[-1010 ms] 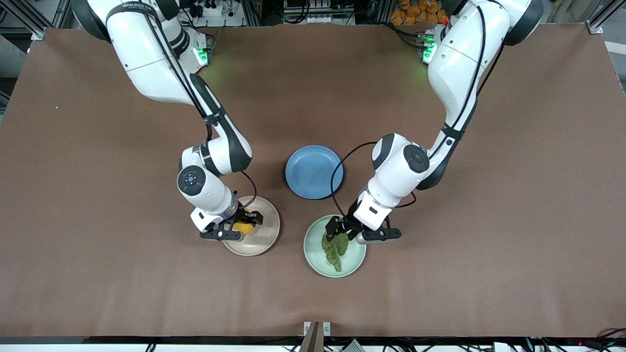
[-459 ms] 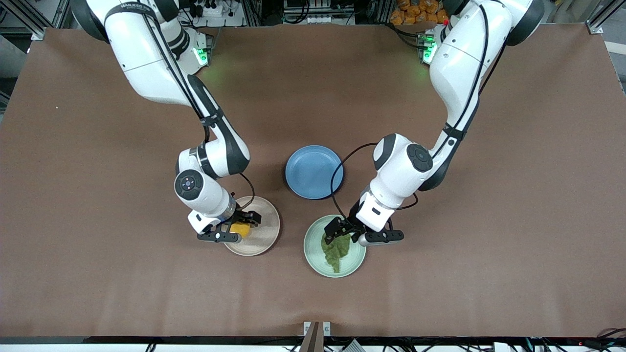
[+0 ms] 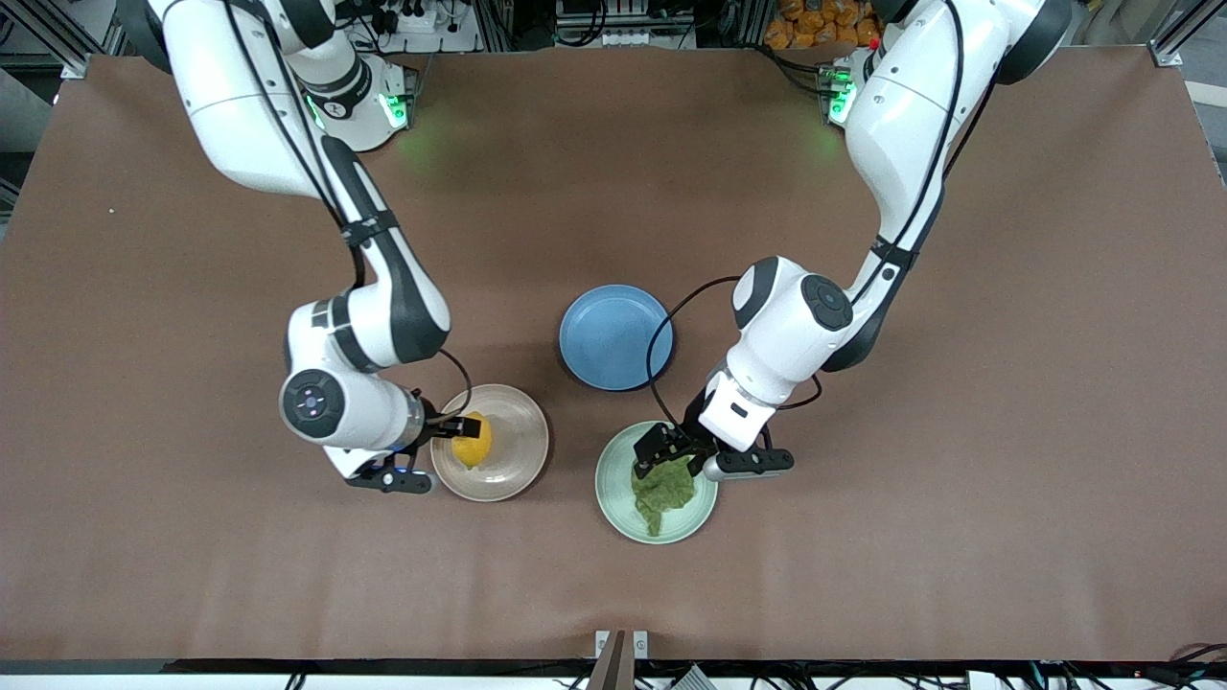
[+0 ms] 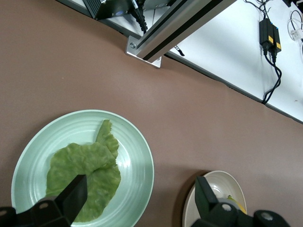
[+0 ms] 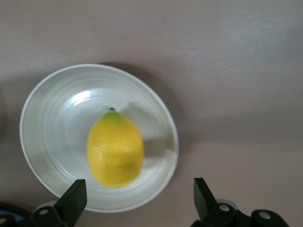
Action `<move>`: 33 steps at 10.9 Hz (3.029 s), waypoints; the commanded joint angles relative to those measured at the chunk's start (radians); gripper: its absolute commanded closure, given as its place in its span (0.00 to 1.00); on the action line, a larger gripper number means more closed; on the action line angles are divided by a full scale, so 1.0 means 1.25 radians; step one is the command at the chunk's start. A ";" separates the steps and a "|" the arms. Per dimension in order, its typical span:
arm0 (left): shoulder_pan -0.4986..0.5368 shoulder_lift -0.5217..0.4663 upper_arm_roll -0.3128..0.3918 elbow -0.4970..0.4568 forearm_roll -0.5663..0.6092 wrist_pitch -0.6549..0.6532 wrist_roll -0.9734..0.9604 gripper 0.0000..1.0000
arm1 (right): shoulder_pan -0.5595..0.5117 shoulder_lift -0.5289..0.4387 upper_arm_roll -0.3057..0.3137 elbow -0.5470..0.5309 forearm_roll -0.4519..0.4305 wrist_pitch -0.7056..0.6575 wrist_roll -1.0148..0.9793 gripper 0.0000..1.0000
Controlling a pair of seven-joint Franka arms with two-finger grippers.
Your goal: Place lemon and lettuce in plates
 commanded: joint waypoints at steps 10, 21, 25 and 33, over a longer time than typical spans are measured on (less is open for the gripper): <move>0.107 -0.164 0.004 -0.037 0.163 -0.396 0.013 0.00 | -0.183 -0.108 -0.005 0.048 -0.073 -0.215 -0.161 0.00; 0.249 -0.297 0.004 -0.109 0.164 -0.591 0.270 0.00 | -0.327 -0.303 0.012 0.019 -0.147 -0.384 -0.348 0.00; 0.306 -0.380 0.005 -0.198 0.180 -0.601 0.309 0.00 | -0.432 -0.470 0.093 -0.142 -0.148 -0.358 -0.354 0.00; 0.367 -0.494 0.005 -0.200 0.212 -0.791 0.309 0.00 | -0.443 -0.588 0.087 -0.160 -0.150 -0.401 -0.355 0.00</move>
